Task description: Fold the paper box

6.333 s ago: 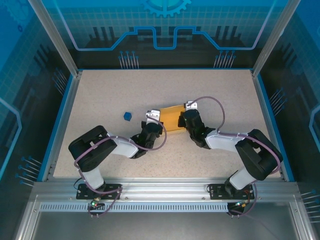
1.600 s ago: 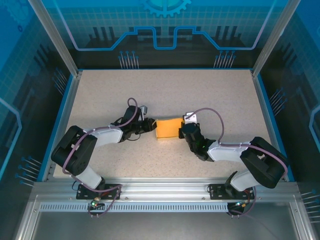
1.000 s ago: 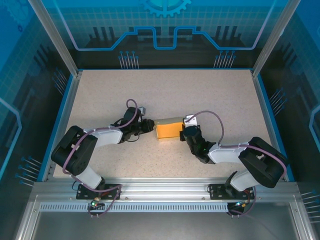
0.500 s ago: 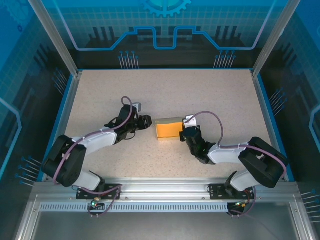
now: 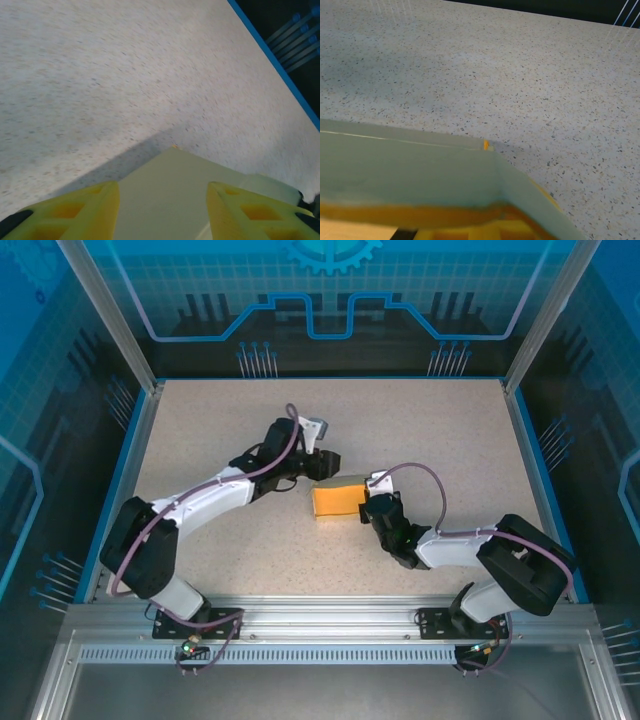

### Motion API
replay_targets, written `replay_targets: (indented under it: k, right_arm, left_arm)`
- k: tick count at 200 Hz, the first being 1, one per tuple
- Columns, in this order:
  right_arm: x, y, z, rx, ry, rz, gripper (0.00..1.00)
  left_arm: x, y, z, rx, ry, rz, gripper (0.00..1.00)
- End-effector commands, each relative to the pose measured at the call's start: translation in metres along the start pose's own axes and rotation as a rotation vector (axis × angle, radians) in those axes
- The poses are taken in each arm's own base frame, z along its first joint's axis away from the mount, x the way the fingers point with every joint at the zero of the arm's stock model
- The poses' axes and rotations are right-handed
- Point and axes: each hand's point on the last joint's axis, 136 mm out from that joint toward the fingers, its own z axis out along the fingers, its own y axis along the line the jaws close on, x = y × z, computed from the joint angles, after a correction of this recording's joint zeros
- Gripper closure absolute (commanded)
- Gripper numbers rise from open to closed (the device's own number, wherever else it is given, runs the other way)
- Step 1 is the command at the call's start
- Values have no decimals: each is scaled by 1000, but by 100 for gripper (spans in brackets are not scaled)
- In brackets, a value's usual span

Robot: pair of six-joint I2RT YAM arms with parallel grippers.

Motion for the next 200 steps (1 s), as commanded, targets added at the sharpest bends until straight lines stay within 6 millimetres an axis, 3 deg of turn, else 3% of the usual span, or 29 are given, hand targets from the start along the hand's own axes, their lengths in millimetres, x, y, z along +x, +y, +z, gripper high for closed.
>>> replay_targets:
  k: [1,96,200]
  right_arm:
    - [9,0,0,19,22,-36,100]
    - [8,-2,-1,28,28,-35,98]
    - [14,-10,-22,38,45,-32,73]
  left_arm:
    - [19,-17,7,54,125,98,49]
    - [48,-27,22,124,246,84,46]
    - [65,-19,30,94,265,96,46]
